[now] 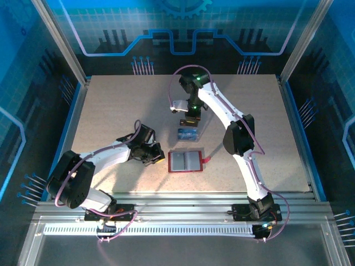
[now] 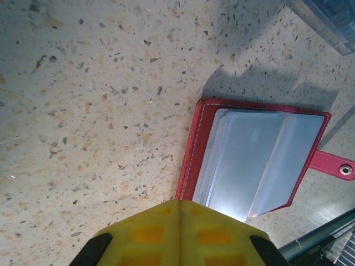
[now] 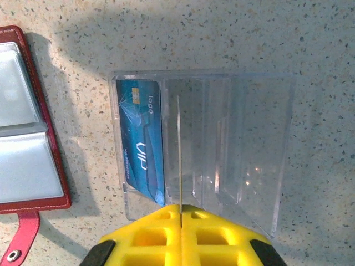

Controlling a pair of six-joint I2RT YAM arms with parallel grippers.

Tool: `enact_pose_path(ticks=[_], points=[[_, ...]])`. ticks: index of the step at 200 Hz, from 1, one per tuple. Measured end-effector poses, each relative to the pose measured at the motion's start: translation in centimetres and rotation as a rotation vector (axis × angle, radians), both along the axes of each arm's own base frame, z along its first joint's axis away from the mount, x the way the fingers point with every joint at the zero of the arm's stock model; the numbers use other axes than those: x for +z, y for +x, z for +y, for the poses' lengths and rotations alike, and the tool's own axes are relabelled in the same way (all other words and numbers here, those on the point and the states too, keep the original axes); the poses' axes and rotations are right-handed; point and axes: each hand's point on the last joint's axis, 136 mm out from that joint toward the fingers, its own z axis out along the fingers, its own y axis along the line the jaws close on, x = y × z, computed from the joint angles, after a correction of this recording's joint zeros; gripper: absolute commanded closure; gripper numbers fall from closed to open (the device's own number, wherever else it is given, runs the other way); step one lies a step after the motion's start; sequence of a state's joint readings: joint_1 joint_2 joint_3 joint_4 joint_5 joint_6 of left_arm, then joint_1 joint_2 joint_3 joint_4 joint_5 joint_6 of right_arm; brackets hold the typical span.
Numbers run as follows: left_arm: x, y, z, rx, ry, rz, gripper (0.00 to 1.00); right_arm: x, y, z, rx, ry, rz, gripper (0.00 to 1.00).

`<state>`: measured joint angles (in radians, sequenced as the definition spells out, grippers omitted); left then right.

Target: Take the credit cards out of the card holder

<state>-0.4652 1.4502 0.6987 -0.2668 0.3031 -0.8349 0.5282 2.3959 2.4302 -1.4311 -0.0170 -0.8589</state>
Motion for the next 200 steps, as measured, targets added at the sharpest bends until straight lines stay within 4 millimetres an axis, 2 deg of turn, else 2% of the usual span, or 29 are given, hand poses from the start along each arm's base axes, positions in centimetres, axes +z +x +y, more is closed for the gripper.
enact_pose_path(ticks=[81, 128, 154, 168, 181, 200], points=[[0.0, 0.0, 0.0, 0.000, 0.001, 0.002, 0.93, -0.1, 0.1, 0.1, 0.007, 0.003, 0.000, 1.00], [0.0, 0.0, 0.0, 0.000, 0.001, 0.002, 0.93, -2.0, -0.1, 0.3, 0.008, -0.004, 0.046, 1.00], [0.0, 0.0, 0.0, 0.000, 0.001, 0.002, 0.93, -2.3, -0.2, 0.4, 0.008, 0.001, 0.057, 1.00], [0.0, 0.0, 0.0, 0.000, 0.001, 0.002, 0.93, -2.3, -0.3, 0.6, 0.009, 0.009, 0.061, 0.96], [0.0, 0.0, 0.0, 0.001, 0.001, 0.002, 0.93, -2.3, -0.3, 0.6, 0.008, 0.011, 0.063, 0.81], [0.0, 0.0, 0.0, 0.001, 0.001, 0.002, 0.93, -2.3, -0.1, 0.6, 0.003, 0.007, 0.054, 0.77]])
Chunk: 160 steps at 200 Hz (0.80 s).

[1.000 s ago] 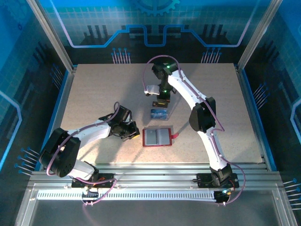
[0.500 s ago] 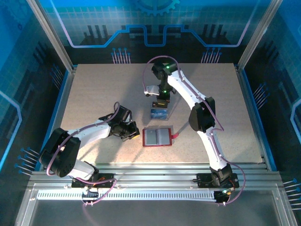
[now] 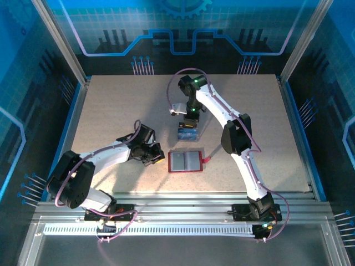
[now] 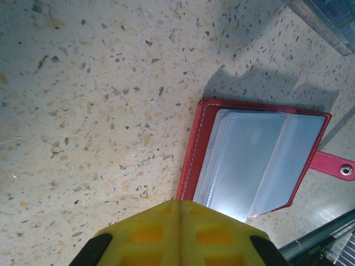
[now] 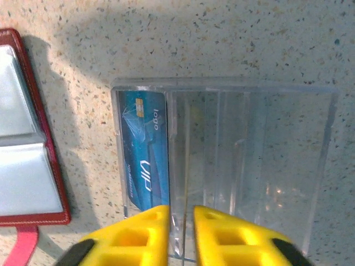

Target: Take the credit cards out of the card holder

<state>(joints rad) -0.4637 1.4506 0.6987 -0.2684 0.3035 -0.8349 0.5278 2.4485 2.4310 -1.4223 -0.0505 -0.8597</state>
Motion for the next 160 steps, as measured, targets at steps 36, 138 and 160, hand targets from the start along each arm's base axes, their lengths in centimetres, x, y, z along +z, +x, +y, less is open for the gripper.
enact_pose_path(ticks=[36, 138, 160], points=[[0.0, 0.0, 0.0, 0.000, 0.000, 0.000, 0.93, -0.7, 1.9, -0.2, -0.041, -0.021, -0.080, 0.73], [0.0, 0.1, 0.0, 0.000, -0.002, -0.003, 0.93, 1.6, 3.5, -0.1, -0.084, 0.017, -0.214, 0.67], [0.0, 0.1, 0.0, 0.000, -0.002, -0.003, 0.93, 0.8, 3.6, -0.3, -0.091, 0.002, -0.217, 0.66]])
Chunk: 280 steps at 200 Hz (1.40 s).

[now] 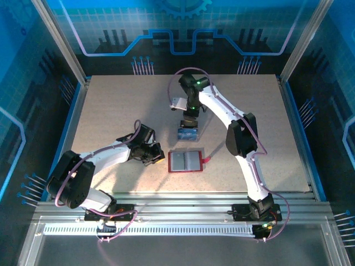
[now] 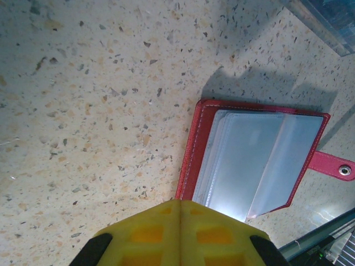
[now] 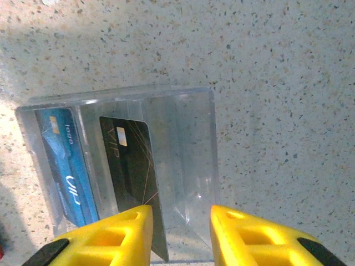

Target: Take the credit cards out of the card holder

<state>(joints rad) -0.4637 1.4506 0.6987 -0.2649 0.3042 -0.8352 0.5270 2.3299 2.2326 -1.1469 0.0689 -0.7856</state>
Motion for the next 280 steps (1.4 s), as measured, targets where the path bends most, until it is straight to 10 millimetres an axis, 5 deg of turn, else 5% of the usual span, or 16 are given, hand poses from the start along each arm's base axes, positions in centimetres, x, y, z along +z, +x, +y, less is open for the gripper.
enact_pose_path(ticks=[159, 280], points=[[0.0, 0.0, -0.1, -0.001, -0.005, 0.002, 0.93, -2.4, -0.5, -0.3, -0.023, -0.009, 0.024, 0.63], [0.6, 0.9, -1.0, -0.012, -0.054, -0.034, 0.93, 4.8, -6.3, 0.9, -0.226, 0.314, 0.015, 0.65]])
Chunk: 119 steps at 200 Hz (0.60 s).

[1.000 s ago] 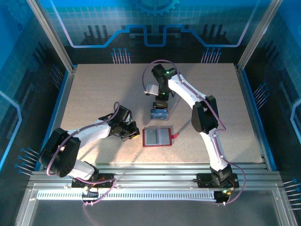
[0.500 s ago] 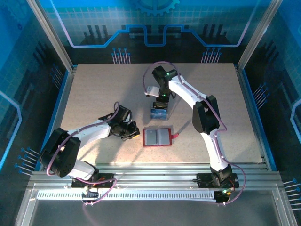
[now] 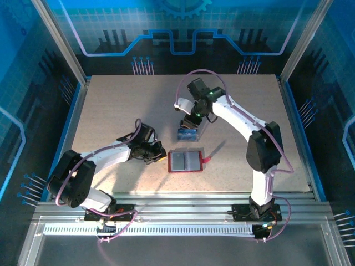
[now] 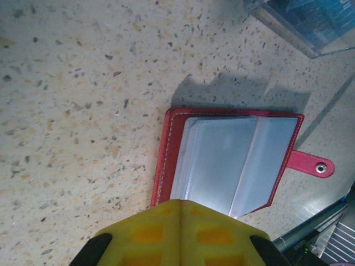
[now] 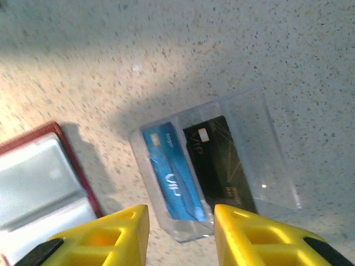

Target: Take the credit cards out of the card holder

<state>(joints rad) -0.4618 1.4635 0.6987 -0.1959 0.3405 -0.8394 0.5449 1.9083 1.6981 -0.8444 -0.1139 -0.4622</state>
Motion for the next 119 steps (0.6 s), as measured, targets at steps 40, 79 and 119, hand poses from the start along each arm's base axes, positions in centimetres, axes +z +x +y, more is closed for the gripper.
enact_pose_path(ticks=[40, 79, 119], points=[[-0.4, 0.2, -0.5, -0.001, -0.023, 0.011, 0.94, -0.1, -2.3, 0.3, -0.109, 0.121, 0.085, 0.65], [-0.5, 0.4, -0.8, -0.003, -0.038, 0.013, 0.94, -1.0, -4.1, 0.3, -0.229, 0.205, 0.173, 0.69], [-0.9, 0.3, -1.2, -0.013, -0.047, 0.024, 0.94, -1.1, -7.0, 0.9, -0.339, 0.332, 0.249, 0.71]])
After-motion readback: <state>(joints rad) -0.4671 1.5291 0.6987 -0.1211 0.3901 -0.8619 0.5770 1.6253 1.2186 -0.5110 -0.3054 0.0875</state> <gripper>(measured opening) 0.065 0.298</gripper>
